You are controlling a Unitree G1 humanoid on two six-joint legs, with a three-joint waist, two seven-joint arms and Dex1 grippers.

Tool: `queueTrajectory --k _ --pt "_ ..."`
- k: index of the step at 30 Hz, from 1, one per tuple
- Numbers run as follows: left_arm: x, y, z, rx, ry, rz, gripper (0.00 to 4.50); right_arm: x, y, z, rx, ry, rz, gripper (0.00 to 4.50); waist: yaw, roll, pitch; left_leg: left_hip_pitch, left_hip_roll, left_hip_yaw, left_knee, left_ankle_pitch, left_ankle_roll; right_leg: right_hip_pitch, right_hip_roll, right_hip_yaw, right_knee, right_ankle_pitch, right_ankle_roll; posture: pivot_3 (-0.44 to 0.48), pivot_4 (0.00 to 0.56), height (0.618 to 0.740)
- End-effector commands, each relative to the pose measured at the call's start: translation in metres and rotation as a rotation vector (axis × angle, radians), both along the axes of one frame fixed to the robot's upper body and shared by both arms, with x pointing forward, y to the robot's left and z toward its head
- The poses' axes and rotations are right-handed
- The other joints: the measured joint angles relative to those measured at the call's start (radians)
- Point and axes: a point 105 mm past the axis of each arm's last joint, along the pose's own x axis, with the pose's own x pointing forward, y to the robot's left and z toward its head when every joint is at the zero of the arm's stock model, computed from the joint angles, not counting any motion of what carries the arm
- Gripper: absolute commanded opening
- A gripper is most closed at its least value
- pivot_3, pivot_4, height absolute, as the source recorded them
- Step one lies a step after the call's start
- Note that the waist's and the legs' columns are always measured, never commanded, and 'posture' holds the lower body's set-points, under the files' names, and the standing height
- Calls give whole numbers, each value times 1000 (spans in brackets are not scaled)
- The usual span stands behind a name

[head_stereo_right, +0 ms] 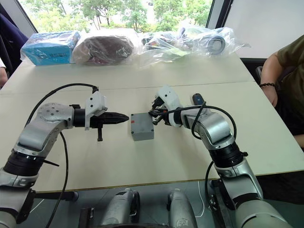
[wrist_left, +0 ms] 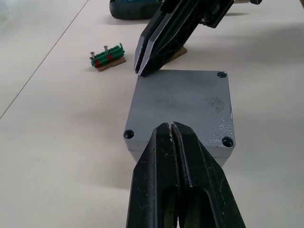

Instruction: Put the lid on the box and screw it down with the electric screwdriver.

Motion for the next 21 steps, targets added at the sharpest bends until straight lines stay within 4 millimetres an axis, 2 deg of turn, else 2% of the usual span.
queueTrajectory --k 1,2,5,11,13,17,21 --pt "-4 -4 9 -11 -36 -16 0 -4 8 3 3 -4 46 615 0 0 0 0 0 0 0 0 0 0 0 0 0 0 0 0 150 740" --pt "-4 -4 9 -11 -35 -15 0 -5 8 4 4 -5 53 870 0 0 0 0 0 0 0 0 0 0 0 0 0 0 0 0 150 740" --pt "-4 -4 9 -14 -35 -16 0 -7 9 9 8 -16 68 2144 0 0 0 0 0 0 0 0 0 0 0 0 0 0 0 0 150 740" --pt "-4 -6 8 -18 -35 -19 0 -10 5 27 -11 -73 79 4376 0 0 0 0 0 0 0 0 0 0 0 0 0 0 0 0 150 740" --pt "-5 -8 11 -30 -40 -27 0 -8 -5 33 -49 -94 47 4459 1 0 0 0 0 0 0 0 0 0 0 0 0 0 0 0 150 740" --pt "-6 -15 23 -59 -69 -69 0 -3 -43 54 -160 -87 -69 4459 5 0 0 0 0 0 0 0 0 0 0 0 0 0 0 0 150 740" --pt "-6 -19 34 -73 -101 -116 0 -2 -85 56 -340 13 -203 4459 8 0 0 0 0 0 0 0 0 0 0 0 0 0 0 0 150 740"
